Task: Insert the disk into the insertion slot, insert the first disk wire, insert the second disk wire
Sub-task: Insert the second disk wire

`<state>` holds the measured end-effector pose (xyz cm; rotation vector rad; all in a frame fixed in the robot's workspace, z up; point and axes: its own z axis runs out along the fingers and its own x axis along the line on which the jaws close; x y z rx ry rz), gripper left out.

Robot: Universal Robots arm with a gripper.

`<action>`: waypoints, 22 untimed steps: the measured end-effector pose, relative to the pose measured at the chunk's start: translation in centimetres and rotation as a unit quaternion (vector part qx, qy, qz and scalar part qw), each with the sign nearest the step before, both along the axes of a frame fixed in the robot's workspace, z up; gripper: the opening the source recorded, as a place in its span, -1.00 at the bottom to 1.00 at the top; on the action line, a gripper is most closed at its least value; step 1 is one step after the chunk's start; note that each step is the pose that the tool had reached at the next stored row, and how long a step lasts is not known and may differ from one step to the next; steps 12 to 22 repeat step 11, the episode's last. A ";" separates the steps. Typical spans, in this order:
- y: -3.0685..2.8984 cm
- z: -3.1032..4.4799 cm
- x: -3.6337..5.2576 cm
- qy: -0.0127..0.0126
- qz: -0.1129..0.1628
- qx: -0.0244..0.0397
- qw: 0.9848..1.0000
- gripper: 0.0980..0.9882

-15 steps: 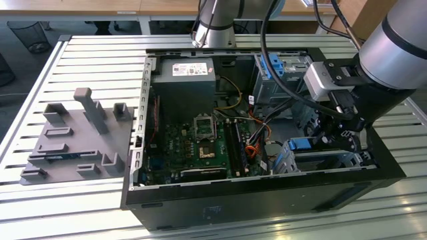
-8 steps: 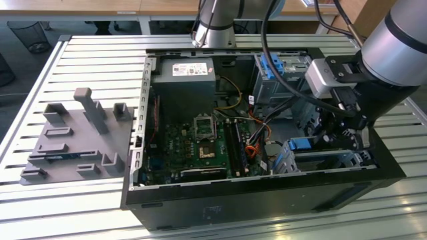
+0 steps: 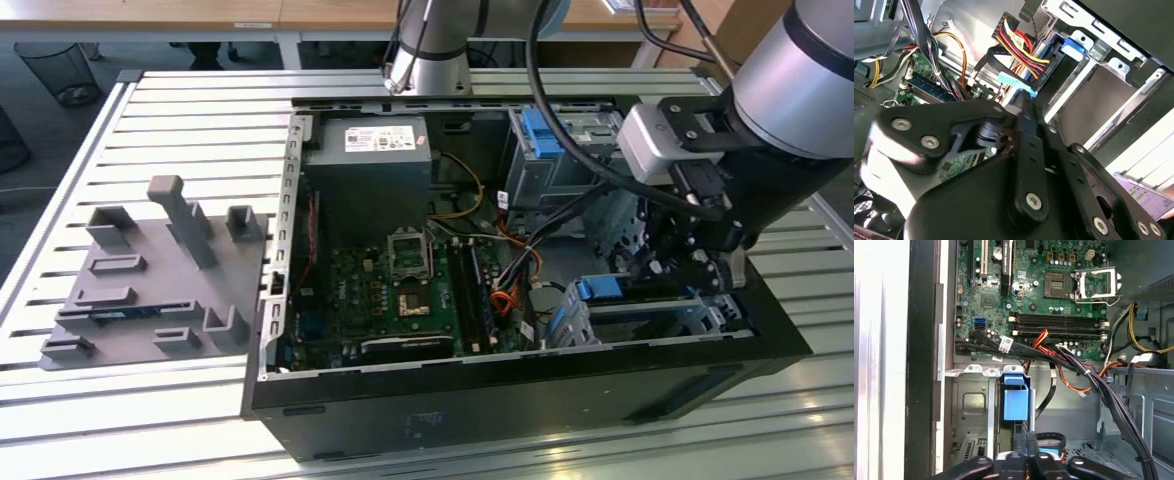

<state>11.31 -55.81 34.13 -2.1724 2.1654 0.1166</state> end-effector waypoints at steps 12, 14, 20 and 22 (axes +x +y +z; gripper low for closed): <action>0.00 0.66 0.01 0.001 0.000 0.000 1.000 -0.98; 0.00 0.66 0.01 0.001 0.000 0.000 1.000 -0.98; 0.00 0.66 0.01 0.001 0.000 0.000 1.000 -0.98; 0.00 0.66 0.01 0.001 0.000 0.000 1.000 -0.98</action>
